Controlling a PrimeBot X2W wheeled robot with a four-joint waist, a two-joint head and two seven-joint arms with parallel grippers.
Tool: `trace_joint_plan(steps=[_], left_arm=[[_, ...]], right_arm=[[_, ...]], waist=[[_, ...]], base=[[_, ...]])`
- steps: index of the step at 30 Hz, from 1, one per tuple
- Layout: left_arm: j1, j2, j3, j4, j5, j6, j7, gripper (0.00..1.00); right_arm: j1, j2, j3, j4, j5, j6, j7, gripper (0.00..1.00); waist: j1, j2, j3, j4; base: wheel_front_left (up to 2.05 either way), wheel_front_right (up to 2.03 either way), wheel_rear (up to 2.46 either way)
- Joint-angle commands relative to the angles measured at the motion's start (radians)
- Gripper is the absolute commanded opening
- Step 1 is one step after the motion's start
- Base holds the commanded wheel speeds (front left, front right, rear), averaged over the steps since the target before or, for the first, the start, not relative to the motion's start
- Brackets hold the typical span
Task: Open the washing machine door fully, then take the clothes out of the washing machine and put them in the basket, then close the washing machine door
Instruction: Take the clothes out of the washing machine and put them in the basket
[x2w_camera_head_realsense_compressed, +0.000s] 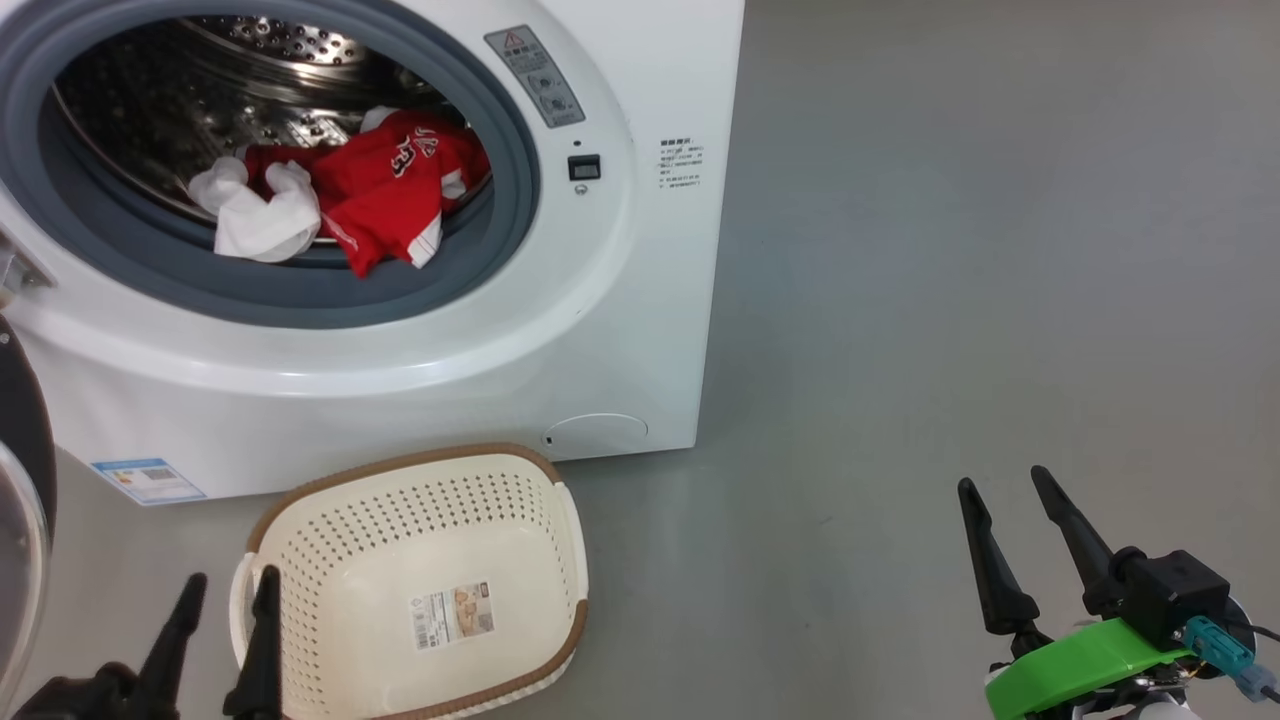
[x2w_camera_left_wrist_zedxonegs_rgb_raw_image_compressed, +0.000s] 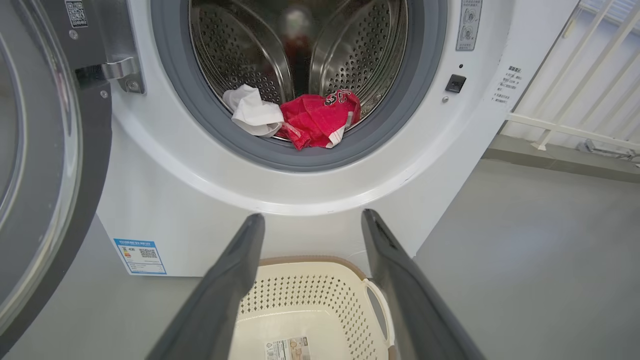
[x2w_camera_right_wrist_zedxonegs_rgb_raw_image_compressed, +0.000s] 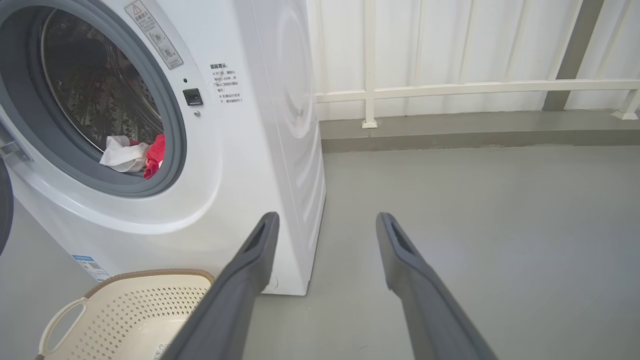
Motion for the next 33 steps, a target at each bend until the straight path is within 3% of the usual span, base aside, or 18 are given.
trace_joint_plan(steps=[1,13,25,33], left_arm=[[-0.063,0.023,0.02,-0.003,-0.017,0.005,-0.009,1.0],[-0.292,0.103,-0.119,0.179,-0.078,0.005,-0.009,1.0],[-0.741,0.221,-0.337,0.413,-0.169,0.005,0.023,1.0],[-0.968,0.257,-0.439,0.531,-0.217,0.005,0.086,1.0]], right_arm=[[-0.03,-0.001,0.02,-0.029,-0.003,0.002,-0.012,1.0],[-0.073,0.025,0.024,-0.043,-0.019,0.002,-0.012,1.0],[-0.157,0.047,0.05,-0.061,-0.016,0.002,-0.012,1.0],[-0.196,0.047,0.077,-0.071,0.035,0.002,-0.012,1.0]], waist=[[0.0,-0.0001,0.01,0.0],[0.0,-0.0001,0.11,-0.017],[0.0,-0.0001,0.261,-0.078],[0.0,-0.0001,0.334,-0.12]], base=[[0.0,0.0,0.0],[0.0,0.0,0.0],[0.0,0.0,0.0],[0.0,0.0,0.0]])
